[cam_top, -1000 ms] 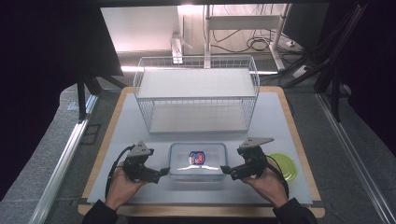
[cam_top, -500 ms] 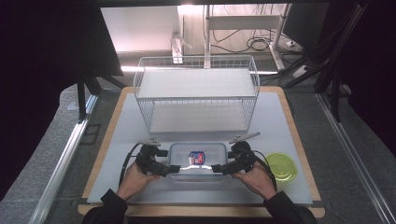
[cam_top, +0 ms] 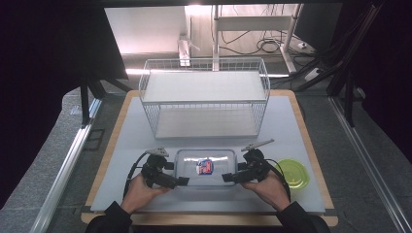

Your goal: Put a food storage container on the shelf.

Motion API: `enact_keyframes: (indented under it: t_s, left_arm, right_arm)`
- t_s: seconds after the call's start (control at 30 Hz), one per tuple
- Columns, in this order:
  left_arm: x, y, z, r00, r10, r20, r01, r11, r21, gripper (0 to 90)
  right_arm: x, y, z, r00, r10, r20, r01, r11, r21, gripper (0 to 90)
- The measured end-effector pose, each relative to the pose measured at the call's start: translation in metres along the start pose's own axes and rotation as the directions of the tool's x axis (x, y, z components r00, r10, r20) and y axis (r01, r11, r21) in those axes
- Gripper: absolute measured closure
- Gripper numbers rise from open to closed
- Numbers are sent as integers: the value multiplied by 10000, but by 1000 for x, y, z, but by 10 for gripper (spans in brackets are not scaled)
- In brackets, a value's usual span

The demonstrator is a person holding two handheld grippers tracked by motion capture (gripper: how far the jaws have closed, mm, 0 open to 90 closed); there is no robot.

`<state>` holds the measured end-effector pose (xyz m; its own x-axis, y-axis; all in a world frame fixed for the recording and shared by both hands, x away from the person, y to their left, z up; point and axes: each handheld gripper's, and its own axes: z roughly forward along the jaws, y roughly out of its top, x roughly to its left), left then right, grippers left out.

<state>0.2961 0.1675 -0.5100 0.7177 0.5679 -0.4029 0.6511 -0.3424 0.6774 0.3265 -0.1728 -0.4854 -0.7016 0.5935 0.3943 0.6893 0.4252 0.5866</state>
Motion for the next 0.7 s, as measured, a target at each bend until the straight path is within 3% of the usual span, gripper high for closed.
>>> enact_keyframes:
  t_s: [0.07,0.13,0.2,0.27,0.37,0.53,0.63,0.7]
  left_arm:
    - [-2,-4,-6,10000,13,-76,-15,9997,-240,205]
    - [-1,-7,-11,9999,-137,64,140,9987,-486,233]
    - [2,-13,-16,9986,-359,399,395,9948,-942,333]
    - [3,-15,-18,9981,-383,476,431,9936,-1048,391]
    - [1,-18,-21,9979,-399,511,459,9915,-1217,414]
    - [0,-16,-21,9971,-653,393,705,9860,-1508,436]
    - [-2,-14,-22,9987,-507,50,508,9856,-1613,475]
    - [0,-14,-22,9973,-719,137,732,9829,-1692,475]
  right_arm:
    - [4,-4,-3,9998,-186,39,186,9998,39,236]
    - [7,-7,-7,9987,-494,86,493,9988,73,267]
    - [8,-11,-12,9970,-770,26,770,9970,26,326]
    - [8,-12,-14,9975,-707,-66,707,9975,-16,359]
    - [0,-15,-21,9979,-227,-600,202,9989,-429,456]
    - [3,-16,-22,9991,-88,-413,67,9987,-514,475]
    - [5,-15,-26,9999,-41,-119,28,9944,-1052,522]
    - [4,-15,-25,9999,-1,-115,-12,9942,-1074,523]
